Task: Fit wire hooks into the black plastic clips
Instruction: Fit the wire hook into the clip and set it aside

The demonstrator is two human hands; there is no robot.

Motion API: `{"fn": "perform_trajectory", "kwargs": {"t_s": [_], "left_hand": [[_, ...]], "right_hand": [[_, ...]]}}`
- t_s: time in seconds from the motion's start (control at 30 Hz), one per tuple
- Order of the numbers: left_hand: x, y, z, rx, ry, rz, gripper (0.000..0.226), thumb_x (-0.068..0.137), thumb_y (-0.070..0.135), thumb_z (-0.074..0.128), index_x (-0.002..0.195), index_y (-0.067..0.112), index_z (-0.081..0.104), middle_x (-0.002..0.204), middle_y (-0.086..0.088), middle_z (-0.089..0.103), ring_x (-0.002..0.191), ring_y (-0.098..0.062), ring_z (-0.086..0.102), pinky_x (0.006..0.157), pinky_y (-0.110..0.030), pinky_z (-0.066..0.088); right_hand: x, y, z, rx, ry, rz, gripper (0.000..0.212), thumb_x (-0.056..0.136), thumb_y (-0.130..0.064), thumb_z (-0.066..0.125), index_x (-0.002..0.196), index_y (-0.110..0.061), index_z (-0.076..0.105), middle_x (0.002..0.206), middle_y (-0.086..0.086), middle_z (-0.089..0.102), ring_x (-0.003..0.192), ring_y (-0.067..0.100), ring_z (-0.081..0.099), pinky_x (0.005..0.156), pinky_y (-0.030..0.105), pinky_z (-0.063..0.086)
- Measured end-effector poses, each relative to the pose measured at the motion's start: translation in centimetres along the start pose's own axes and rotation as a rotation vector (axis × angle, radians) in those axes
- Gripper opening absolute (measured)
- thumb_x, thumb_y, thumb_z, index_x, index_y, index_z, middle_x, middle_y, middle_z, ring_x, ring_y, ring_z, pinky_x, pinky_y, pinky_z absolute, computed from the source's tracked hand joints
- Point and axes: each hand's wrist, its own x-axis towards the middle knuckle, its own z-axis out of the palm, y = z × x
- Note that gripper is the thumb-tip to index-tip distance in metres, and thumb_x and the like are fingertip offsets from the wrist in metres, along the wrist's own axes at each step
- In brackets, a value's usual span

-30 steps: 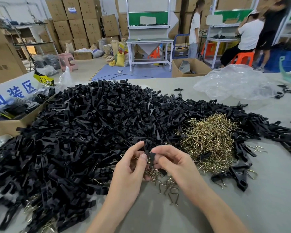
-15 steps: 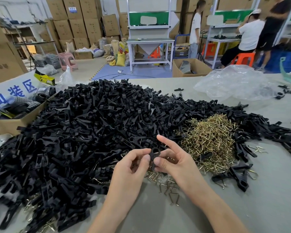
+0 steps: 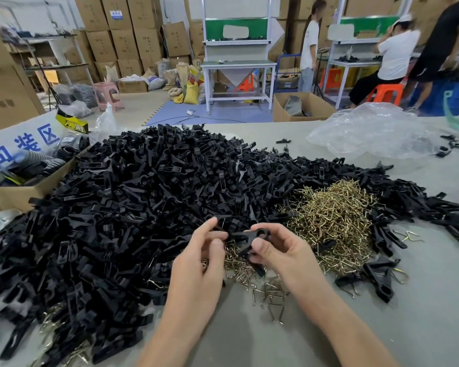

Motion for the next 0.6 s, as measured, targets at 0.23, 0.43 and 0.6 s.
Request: {"fn": "perform_trajectory", "kwargs": {"t_s": [0.23,0.43,0.6], "left_hand": [[-0.1,-1.8,0.4,0.776,-0.18,0.29,0.038,0.087,0.05,0.065,0.116,0.027,0.069,0.112,0.01,0.061,0.11,-0.018,0.057,0.096,-0.039,0.045],[0.0,-2.1,0.6,0.759,-0.128,0.324,0.012,0.086,0.036,0.068,0.094,0.028,0.069,0.096,0.013,0.06,0.097,-0.016,0.059,0.086,-0.035,0.049],[0.0,-1.5,0.3,0.641,-0.12,0.28,0.004,0.091,0.035,0.058,0.09,0.032,0.059,0.091,0.021,0.056,0.095,-0.006,0.049,0.091,-0.027,0.035]], "right_hand": [[0.3,-0.2,-0.9,0.177,0.149,-0.019,0.033,0.08,-0.041,0.069,0.109,-0.029,0.076,0.095,0.006,0.074,0.079,0.017,0.069,0.071,0.023,0.057],[0.6,-0.1,-1.0,0.335,0.166,0.03,0.027,0.089,-0.031,0.058,0.106,-0.022,0.076,0.089,0.009,0.07,0.071,0.019,0.067,0.065,0.027,0.059],[0.7,-0.2,-0.8,0.305,0.165,0.063,0.026,0.087,-0.03,0.059,0.106,-0.023,0.075,0.086,0.009,0.069,0.074,0.022,0.068,0.064,0.028,0.059]]}}
